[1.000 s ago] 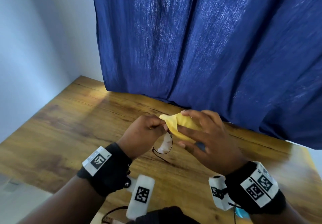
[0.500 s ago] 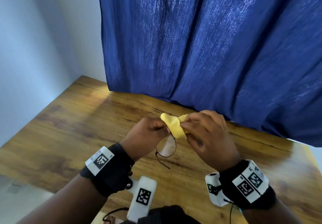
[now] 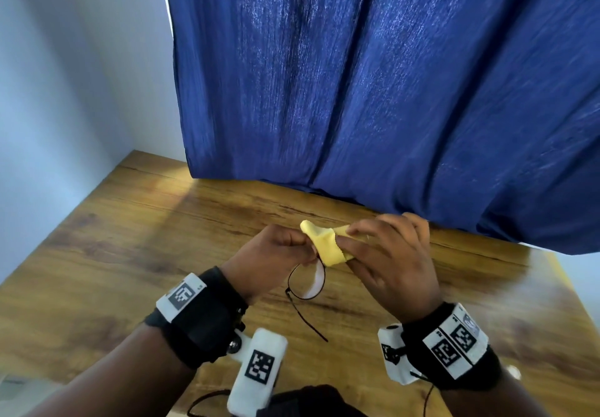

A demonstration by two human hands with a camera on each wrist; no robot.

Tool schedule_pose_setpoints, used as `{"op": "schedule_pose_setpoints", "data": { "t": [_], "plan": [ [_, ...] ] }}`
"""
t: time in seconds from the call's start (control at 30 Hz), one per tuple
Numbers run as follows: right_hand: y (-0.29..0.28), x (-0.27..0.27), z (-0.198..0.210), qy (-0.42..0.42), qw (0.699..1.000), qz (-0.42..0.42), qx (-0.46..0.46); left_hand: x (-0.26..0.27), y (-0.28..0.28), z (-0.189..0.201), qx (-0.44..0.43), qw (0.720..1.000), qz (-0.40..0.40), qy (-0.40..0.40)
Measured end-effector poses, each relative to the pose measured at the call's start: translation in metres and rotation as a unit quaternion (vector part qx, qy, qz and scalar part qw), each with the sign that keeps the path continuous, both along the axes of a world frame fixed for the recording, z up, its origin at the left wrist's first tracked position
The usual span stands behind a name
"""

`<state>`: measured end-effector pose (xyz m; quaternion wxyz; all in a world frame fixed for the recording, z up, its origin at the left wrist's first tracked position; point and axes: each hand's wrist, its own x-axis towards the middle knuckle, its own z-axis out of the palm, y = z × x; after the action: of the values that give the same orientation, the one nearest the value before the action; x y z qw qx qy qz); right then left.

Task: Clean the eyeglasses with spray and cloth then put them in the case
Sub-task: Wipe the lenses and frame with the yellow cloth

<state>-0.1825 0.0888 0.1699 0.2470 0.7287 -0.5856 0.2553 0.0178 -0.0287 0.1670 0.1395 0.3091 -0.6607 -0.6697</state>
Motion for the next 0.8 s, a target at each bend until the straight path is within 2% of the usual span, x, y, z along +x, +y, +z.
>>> {"op": "schedule_pose_setpoints", "data": {
  "t": [0.13,0.3,0.37,0.5,0.7,0.8],
  "plan": [
    [0.012,-0.007,0.002,-0.005,0.998,0.022,0.056,-0.004,0.000,0.000,-0.029,0.999,0.010,0.033],
    [0.019,-0.011,0.011,-0.033,0.993,-0.045,0.106,-0.013,0.010,0.007,-0.154,0.988,-0.007,0.025],
    [0.017,-0.006,0.012,-0.031,0.992,-0.039,0.119,-0.019,0.014,0.005,-0.182,0.983,0.012,0.020],
    [0.031,-0.010,0.008,-0.002,0.995,0.006,0.097,-0.028,0.019,0.002,-0.188,0.980,0.056,0.017],
    [0.040,-0.037,0.009,-0.018,0.993,-0.076,0.090,-0.034,0.031,0.010,-0.203,0.978,0.047,0.004],
    [0.036,-0.028,0.006,0.002,0.991,-0.058,0.117,-0.039,0.037,0.011,-0.209,0.976,0.063,0.009]
  ]
}}
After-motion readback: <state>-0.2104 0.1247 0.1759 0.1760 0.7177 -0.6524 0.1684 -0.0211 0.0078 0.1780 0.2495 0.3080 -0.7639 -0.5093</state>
